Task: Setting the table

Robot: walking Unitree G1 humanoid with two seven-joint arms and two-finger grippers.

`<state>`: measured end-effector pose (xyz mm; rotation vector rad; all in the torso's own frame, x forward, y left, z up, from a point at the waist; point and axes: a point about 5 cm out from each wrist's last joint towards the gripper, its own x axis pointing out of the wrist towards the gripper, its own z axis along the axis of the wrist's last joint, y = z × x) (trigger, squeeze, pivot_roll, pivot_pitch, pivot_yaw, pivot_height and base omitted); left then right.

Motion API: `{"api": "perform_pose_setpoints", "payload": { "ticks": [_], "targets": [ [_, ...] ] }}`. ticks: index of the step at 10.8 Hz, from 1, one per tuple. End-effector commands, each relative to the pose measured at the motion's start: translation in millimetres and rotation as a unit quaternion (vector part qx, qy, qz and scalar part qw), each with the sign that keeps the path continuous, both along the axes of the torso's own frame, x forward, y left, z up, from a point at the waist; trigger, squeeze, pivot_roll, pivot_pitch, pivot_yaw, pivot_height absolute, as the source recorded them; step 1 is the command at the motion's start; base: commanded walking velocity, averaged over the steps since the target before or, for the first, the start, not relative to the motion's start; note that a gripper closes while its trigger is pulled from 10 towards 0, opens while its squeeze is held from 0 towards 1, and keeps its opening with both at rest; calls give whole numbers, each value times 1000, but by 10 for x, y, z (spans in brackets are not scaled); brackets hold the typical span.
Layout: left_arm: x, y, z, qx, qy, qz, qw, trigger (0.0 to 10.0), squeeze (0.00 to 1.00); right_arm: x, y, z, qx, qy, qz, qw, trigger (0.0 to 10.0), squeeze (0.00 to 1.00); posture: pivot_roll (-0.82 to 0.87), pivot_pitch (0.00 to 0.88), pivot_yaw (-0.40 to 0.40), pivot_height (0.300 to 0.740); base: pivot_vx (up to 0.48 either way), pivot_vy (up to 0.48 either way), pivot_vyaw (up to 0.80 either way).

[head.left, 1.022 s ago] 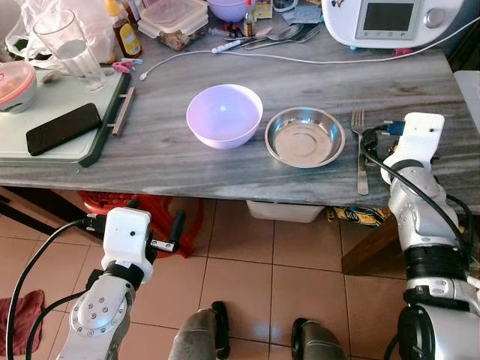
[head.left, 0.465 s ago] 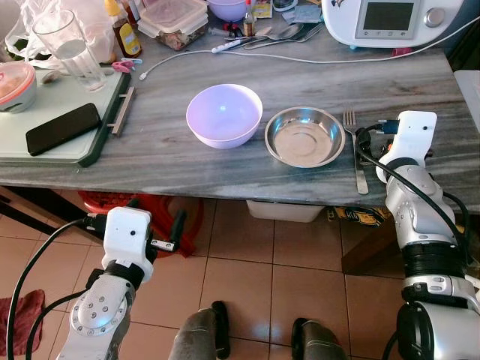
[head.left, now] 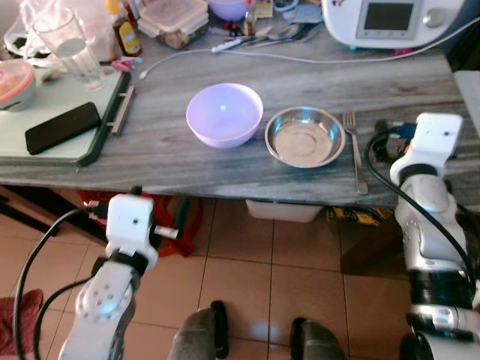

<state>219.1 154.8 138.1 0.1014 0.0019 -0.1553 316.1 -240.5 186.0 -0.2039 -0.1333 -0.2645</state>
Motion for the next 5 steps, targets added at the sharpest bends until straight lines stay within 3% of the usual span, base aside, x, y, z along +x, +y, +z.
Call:
{"api": "perform_pose_setpoints", "payload": {
  "ticks": [1, 3, 5],
  "targets": [
    [12, 47, -42, 5, 3, 19, 1000, 10000, 0, -74, 139, -13, -32, -8, 27, 999, 10000, 0, 78, 135, 85, 740, 0, 0, 0],
    [97, -10, -111, 0, 3, 21, 1000, 10000, 0, -279, 288, -197, -63, 6, 67, 996, 10000, 0, 26, 75, 84, 740, 0, 0, 0],
    [230, -86, -186, -6, 1, 23, 1000, 10000, 0, -436, 431, -583, -50, 67, 104, 991, 10000, 0, -7, 32, 86, 740, 0, 0, 0]
  ]
}}
